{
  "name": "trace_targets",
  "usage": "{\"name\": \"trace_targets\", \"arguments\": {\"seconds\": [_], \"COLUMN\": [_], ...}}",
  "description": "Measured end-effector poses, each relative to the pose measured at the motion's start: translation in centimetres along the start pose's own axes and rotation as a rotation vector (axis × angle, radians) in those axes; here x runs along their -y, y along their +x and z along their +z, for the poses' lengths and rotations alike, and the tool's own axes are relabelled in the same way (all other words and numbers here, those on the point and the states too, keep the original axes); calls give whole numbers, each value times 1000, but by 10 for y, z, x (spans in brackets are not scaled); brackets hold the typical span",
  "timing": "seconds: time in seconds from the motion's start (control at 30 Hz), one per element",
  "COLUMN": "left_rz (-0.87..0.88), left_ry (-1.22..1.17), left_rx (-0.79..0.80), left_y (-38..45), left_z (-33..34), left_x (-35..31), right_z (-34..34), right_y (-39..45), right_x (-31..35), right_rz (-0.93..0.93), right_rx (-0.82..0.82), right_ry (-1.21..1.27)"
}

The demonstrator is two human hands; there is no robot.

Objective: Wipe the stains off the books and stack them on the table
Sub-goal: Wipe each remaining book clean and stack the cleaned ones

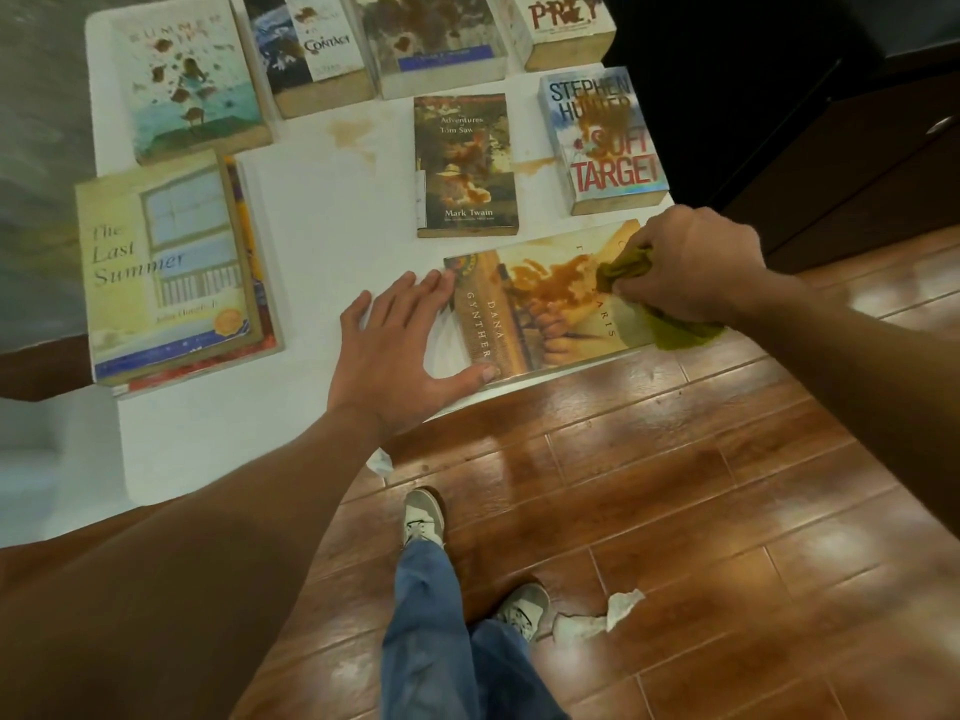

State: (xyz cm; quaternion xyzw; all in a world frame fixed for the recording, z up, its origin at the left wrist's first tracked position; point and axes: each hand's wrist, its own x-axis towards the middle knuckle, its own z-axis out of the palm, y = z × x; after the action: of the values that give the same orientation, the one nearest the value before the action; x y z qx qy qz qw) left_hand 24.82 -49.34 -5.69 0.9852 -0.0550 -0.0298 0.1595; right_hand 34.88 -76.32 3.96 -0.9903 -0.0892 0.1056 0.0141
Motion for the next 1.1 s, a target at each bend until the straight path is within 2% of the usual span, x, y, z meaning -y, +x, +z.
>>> {"name": "trace_targets", "arguments": {"seconds": [0.07,0.2,0.33,0.47,0.57,0.7,0.83,0.93,1.0,1.07,1.1], "left_rz": [-2,1,0,10,8,17,21,20,18,20,20], "left_ry": [2,0,2,-3,-3,-9,-4,-13,-17,-14,-14], "left_rx": [2,-5,-4,-15,-10,-17,-14,-29,-27,-23,-23], "left_y": [-1,1,0,2,-3,0,-2,0,0,-2,-3], "left_z": [1,1,1,0,2,1,1,0,0,1,1], "left_x": [-1,-2,-2,-1,-1,-2,-2,-1,-1,-2,-2], "right_z": [5,8,11,9,14,17,19,20,17,18,19], "right_y": [-7,-16,-18,-18,-17,-21,-19,-22,-19,-16,-17], "right_x": [0,5,3,3,-1,2,-1,4,1,-2,-2], "right_rz": [43,1,90,23,102,-59,66,-79,-19,75,63], "right_rx": [-60,18,-74,25,-86,-28,-114,-38,-20,-86,-97], "right_ry": [5,38,62,108,82,82,145,172,211,204,183]}}
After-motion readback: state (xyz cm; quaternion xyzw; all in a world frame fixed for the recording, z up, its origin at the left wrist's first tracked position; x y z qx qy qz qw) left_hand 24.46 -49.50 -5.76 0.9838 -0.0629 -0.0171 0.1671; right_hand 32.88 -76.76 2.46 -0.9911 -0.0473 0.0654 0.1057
